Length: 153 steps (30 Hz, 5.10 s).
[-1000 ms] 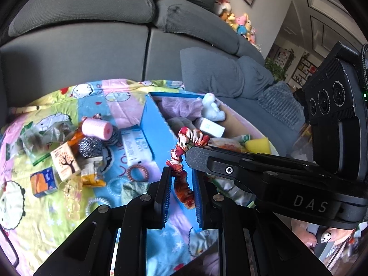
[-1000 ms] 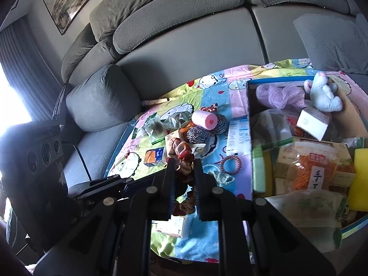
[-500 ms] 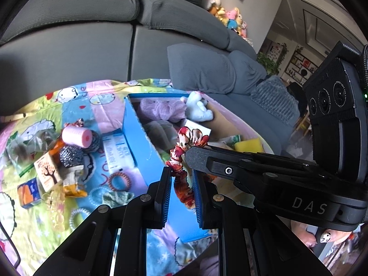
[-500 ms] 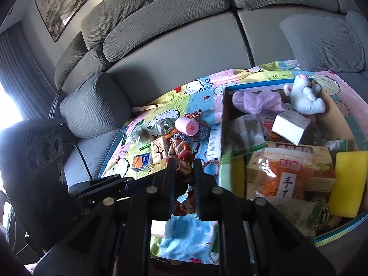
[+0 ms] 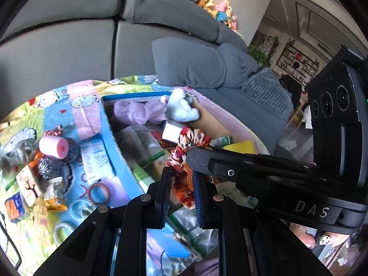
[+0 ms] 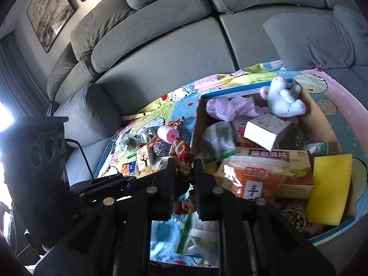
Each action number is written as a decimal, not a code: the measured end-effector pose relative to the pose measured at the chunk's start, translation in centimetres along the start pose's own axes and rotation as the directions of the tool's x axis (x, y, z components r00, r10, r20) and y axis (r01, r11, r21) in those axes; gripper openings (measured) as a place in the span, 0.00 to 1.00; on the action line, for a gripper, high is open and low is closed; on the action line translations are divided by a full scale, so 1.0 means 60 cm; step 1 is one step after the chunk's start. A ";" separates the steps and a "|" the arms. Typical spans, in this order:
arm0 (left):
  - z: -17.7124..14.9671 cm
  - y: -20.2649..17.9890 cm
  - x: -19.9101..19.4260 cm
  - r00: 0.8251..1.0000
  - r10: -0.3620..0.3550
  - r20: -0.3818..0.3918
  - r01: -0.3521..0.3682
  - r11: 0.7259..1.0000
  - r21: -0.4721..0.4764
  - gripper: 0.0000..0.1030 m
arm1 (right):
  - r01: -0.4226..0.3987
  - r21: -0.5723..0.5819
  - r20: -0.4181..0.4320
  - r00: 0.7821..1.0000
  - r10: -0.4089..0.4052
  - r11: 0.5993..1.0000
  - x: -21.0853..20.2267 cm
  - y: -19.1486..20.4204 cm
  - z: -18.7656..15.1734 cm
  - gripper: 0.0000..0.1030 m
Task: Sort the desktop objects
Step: 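Lower the scrunchie into the box and open both tools, then withdraw both tools from the box back over the blanket, then lower both tools around the tan snack packet with white label, then close both tools on the tan packet and lift it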
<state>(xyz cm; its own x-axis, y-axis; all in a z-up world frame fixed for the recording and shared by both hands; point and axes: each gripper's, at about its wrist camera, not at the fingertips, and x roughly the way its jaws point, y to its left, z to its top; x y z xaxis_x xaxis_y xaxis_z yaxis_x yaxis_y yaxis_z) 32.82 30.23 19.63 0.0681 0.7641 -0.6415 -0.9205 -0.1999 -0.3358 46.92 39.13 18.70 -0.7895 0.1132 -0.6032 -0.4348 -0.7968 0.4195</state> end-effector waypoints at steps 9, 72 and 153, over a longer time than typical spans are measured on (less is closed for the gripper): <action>0.014 -0.015 0.039 0.999 -0.015 -0.035 0.015 1.000 0.025 0.17 | 0.016 0.044 0.003 1.000 -0.016 0.999 -0.001 -0.042 0.007 0.15; -0.043 0.107 -0.090 0.987 0.159 0.015 -0.154 0.974 -0.166 0.77 | -0.107 -0.015 -0.012 0.994 0.106 0.994 0.023 0.057 -0.018 0.59; -0.340 0.182 -0.066 0.947 0.293 -0.128 -0.309 0.942 -0.129 0.61 | -0.108 -0.039 -0.454 0.888 0.079 0.993 0.255 0.141 -0.262 0.37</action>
<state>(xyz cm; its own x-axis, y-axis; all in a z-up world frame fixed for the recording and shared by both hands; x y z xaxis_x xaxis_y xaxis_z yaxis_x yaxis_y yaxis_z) 30.35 12.52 4.47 -0.1562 0.5868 -0.7946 -0.8388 -0.5035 -0.2069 37.94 24.80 2.37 -0.5384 -0.2317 -0.8102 -0.3300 -0.8267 0.4557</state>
